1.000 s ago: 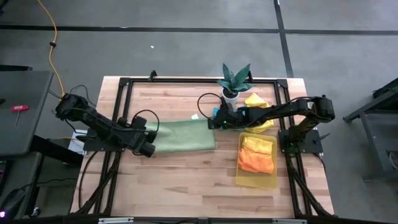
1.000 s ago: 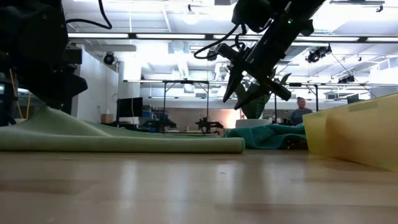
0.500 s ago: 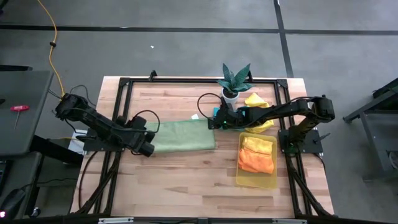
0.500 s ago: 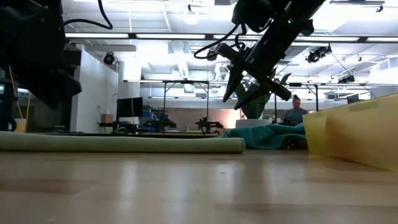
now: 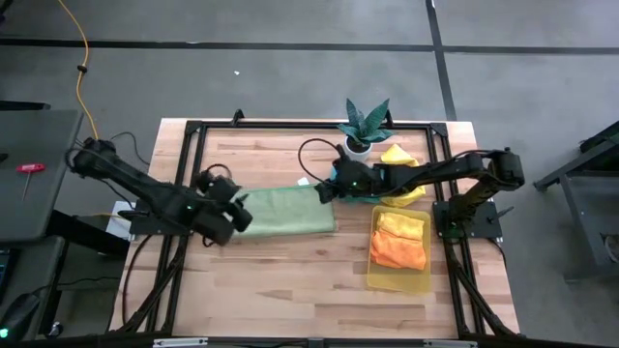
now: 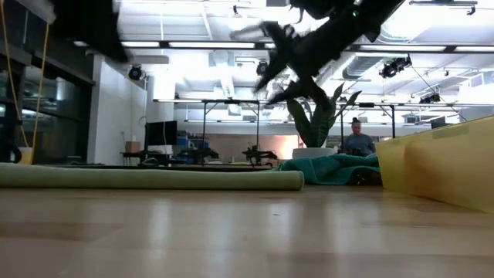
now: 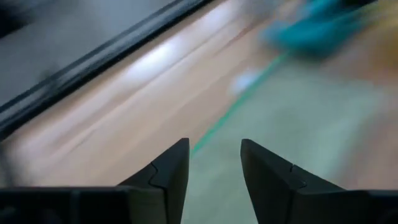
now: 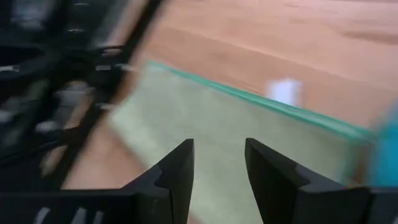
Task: Fold microfiber towels
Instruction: Fold the light green microfiber cloth
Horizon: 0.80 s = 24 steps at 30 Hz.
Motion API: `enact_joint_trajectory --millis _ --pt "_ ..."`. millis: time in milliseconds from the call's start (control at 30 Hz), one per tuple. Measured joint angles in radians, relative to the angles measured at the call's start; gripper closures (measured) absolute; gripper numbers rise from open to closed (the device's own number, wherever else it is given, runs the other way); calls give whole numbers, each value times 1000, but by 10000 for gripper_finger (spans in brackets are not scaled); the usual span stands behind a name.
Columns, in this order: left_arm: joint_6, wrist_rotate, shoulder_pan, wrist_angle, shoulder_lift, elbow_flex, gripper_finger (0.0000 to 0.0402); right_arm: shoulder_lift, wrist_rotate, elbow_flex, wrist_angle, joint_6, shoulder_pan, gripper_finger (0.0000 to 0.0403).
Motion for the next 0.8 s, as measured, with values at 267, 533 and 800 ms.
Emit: enact_joint_trajectory --millis 267,533,800 --pt "883 535 99 789 -268 -14 285 -66 -117 0 94 -181 0 268" --pt "958 885 320 898 -372 -58 303 -122 -240 4 50 -174 22 268" --pt "810 938 342 1188 -489 -297 317 -37 -114 180 -472 3 69 268"
